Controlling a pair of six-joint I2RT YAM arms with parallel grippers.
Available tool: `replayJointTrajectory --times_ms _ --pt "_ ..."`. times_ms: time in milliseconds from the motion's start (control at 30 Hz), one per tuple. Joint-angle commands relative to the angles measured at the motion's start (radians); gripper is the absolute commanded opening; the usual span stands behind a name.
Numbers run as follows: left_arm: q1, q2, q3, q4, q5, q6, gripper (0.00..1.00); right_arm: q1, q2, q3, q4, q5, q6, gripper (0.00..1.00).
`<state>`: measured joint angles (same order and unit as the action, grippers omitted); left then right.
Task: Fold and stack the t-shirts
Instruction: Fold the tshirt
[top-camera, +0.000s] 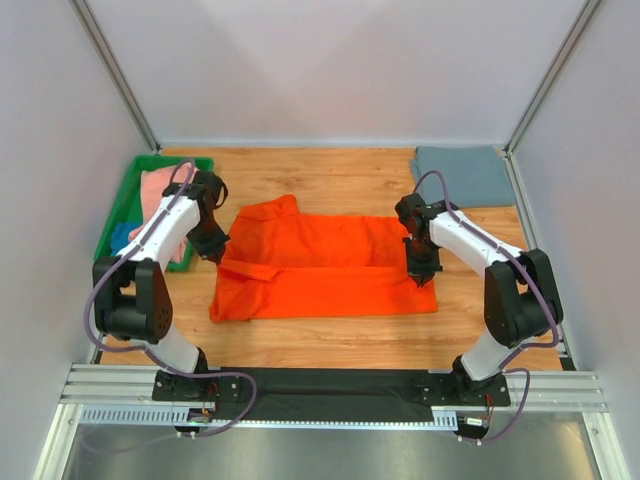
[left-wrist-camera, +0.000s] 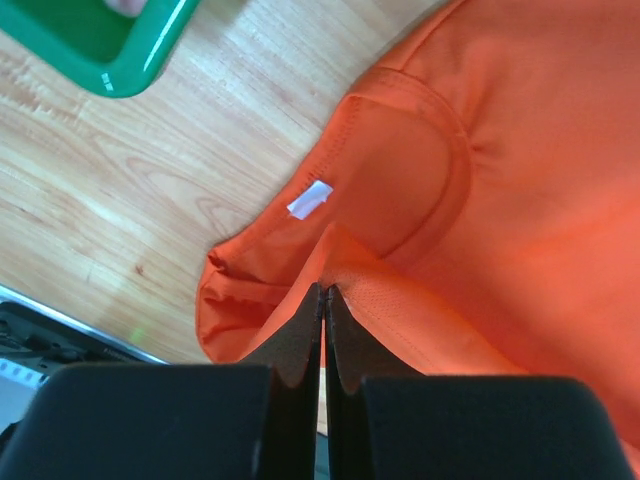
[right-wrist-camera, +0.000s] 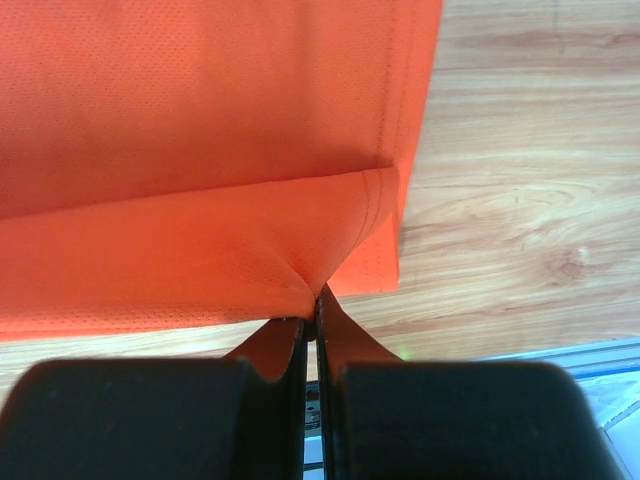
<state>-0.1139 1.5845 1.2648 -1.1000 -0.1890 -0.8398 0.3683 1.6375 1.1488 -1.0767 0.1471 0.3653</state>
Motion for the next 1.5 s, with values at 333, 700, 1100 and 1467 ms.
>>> replayJointTrajectory --times_ms 333,700,1100,1467 --pt "-0.02 -0.041 0.177 -0.107 -0.099 0.073 0.0 -0.043 -0.042 0.152 -0.06 0.044 -0.057 0.01" --pt "0.048 0.198 1.3 0.037 0.052 -0.011 0.0 -0.25 0.247 1.437 -0.04 0.247 -0.19 0.0" --pt "0.048 -0.063 1.02 0.332 0.141 0.021 0.0 -0.259 -0.177 0.945 0.416 0.042 -0.307 0.0" --pt "0.048 -0.549 0.095 0.31 0.076 0.09 0.0 -0.236 -0.554 0.175 0.147 0.089 -0.189 0.0"
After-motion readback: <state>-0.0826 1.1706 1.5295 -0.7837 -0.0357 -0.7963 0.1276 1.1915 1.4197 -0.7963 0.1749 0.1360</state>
